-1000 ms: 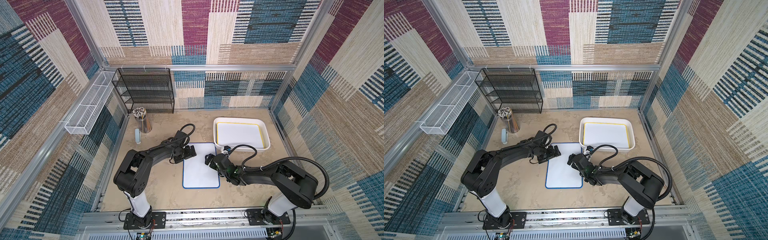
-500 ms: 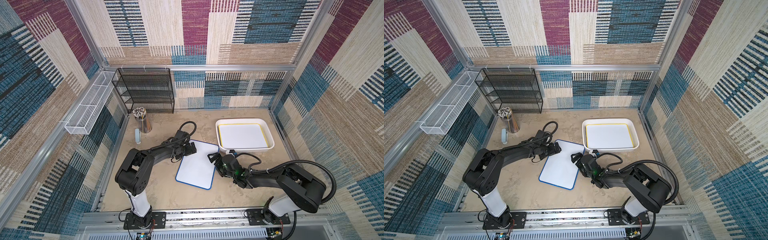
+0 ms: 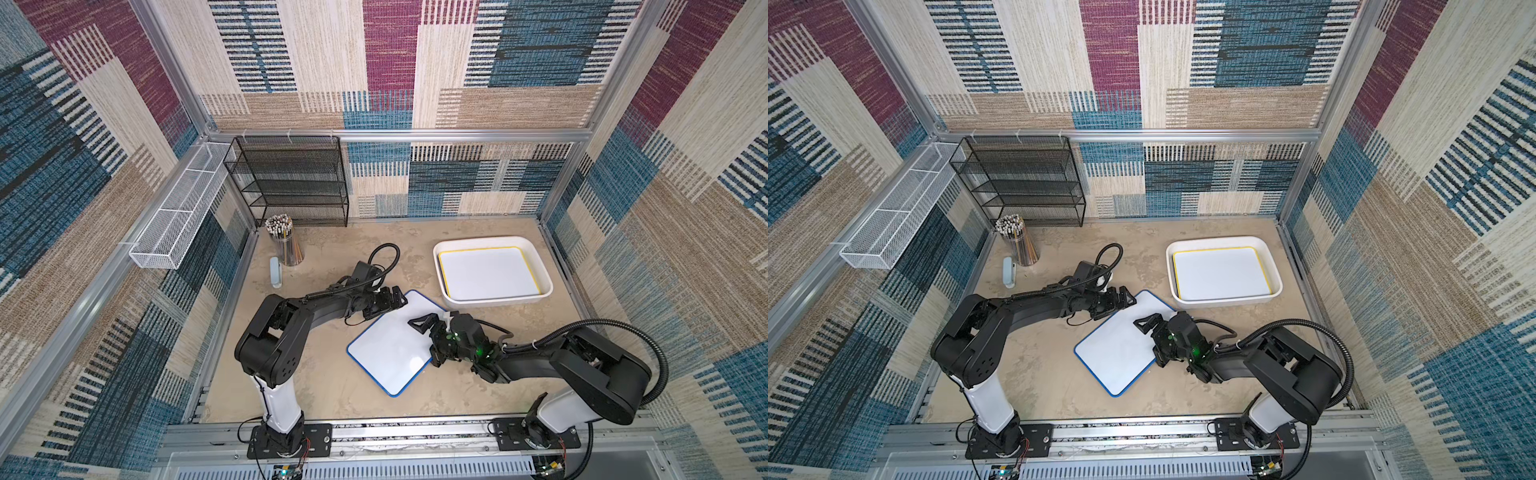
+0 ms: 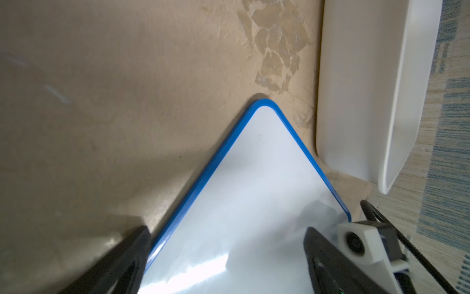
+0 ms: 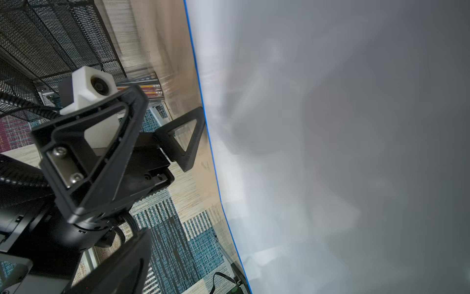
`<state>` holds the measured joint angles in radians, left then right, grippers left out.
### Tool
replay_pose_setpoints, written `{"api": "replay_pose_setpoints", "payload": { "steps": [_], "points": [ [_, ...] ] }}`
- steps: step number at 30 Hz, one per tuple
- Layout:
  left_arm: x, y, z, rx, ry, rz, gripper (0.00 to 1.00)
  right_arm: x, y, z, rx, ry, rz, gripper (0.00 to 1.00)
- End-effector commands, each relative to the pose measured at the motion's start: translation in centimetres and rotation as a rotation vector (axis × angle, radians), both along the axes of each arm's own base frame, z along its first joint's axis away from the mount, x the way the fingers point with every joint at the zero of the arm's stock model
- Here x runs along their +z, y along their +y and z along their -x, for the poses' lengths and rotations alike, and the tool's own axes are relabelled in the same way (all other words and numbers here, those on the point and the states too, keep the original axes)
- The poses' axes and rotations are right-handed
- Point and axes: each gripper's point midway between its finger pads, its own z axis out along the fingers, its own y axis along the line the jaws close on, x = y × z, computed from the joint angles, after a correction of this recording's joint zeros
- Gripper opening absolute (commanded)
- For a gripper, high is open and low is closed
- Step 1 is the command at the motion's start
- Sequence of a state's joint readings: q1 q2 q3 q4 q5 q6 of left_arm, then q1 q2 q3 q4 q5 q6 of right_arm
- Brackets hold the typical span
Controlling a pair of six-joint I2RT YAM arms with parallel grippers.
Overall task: Put the whiteboard into the storage box
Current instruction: Pick up the whiteboard at the center of the board.
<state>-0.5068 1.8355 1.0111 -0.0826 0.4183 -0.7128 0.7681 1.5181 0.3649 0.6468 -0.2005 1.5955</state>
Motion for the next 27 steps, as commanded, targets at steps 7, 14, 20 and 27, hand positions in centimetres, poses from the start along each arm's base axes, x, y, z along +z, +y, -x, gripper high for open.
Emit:
{"api": "replay_pose_setpoints", "payload": {
  "steps": [7,14,20,27],
  "points": [
    [-5.0,3.9,8.1,0.051,0.414,-0.180,0.97,1.7,-0.6,-0.7,-0.023,-0.106,0.021,0.98],
    [-5.0,4.1,8.0,0.054,0.414,-0.189,0.97,2.6,-0.5,-0.2,-0.047,-0.170,0.027,0.90],
    [-4.8,4.2,7.9,0.058,0.407,-0.188,0.97,3.1,-0.6,0.5,-0.119,-0.195,0.024,0.78],
    [-4.6,4.1,7.8,0.060,0.404,-0.179,0.97,3.5,-2.5,1.1,-0.245,-0.200,0.005,0.69]
  ]
}}
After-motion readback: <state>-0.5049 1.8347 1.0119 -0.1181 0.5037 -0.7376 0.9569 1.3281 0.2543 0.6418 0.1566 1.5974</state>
